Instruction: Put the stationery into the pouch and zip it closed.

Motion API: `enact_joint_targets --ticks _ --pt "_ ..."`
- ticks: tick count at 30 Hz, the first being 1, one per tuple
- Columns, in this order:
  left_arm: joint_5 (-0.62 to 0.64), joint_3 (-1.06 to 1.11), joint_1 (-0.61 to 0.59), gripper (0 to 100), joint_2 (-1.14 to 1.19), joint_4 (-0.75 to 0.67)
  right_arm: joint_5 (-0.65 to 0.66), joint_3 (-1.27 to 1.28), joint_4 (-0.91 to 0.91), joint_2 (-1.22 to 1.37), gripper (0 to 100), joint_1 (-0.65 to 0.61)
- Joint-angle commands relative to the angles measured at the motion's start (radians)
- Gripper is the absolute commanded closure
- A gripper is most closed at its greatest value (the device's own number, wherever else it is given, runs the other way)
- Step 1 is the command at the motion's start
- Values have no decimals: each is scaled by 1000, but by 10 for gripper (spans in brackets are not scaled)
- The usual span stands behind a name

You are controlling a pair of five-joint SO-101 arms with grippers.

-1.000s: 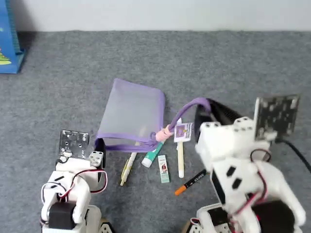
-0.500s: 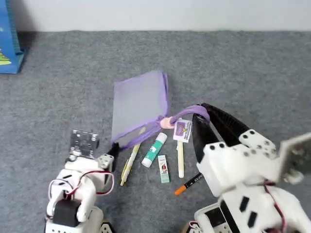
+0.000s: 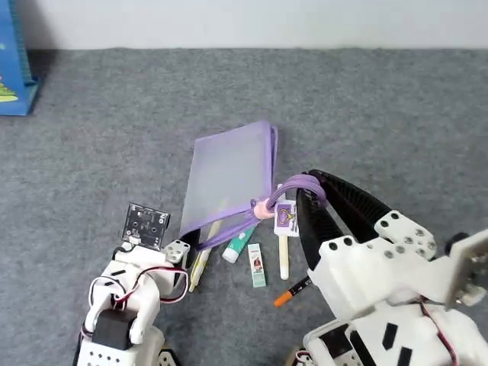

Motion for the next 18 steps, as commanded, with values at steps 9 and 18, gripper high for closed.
enact_joint_targets --ticks 9,18 --pt "11 -189 -203 989 -8 71 6 -48 87 12 933 -1" --pt "12 -315 -204 989 -6 196 -2 -34 397 119 681 -8"
